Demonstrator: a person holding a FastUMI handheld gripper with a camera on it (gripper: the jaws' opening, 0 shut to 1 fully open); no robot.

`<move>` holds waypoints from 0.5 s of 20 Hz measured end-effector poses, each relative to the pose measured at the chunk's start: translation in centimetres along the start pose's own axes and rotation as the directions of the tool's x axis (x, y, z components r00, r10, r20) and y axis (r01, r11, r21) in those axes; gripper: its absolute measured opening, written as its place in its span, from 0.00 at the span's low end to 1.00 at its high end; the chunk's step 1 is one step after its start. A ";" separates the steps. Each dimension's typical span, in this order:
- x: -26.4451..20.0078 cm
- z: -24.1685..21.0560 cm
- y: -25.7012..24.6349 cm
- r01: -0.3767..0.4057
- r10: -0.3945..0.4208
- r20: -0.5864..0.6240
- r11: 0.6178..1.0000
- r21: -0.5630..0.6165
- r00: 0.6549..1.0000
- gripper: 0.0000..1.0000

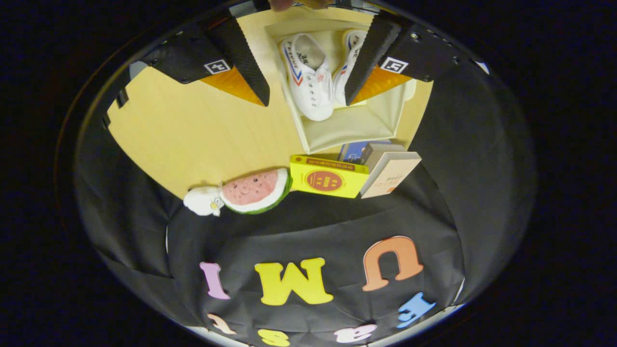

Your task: Open the storage box then place both shoes into the box .Put the left shoe in first, then the right shoe, with the right side of both shoes facing outward in a uniform manner.

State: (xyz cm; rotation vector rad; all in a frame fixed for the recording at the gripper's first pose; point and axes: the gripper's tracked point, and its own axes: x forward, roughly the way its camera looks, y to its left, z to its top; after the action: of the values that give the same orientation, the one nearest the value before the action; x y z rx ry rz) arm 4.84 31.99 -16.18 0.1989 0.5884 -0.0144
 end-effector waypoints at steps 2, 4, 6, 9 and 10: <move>-1.1 1.3 -1.0 -0.015 0.016 0.037 1.000 -0.015 0.999 0.96; -2.4 3.4 -3.2 -0.016 0.018 0.085 1.000 -0.023 0.996 0.96; -3.8 5.8 -5.9 -0.015 0.019 0.137 0.999 -0.033 0.990 0.96; -6.0 9.3 -10.8 0.001 0.012 0.219 0.998 -0.058 0.976 0.96; -6.9 10.4 -12.5 0.008 0.009 0.248 0.998 -0.067 0.969 0.96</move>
State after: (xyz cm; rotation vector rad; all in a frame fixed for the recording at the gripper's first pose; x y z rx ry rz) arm 3.93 17.49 -6.22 0.1286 0.3387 -0.0185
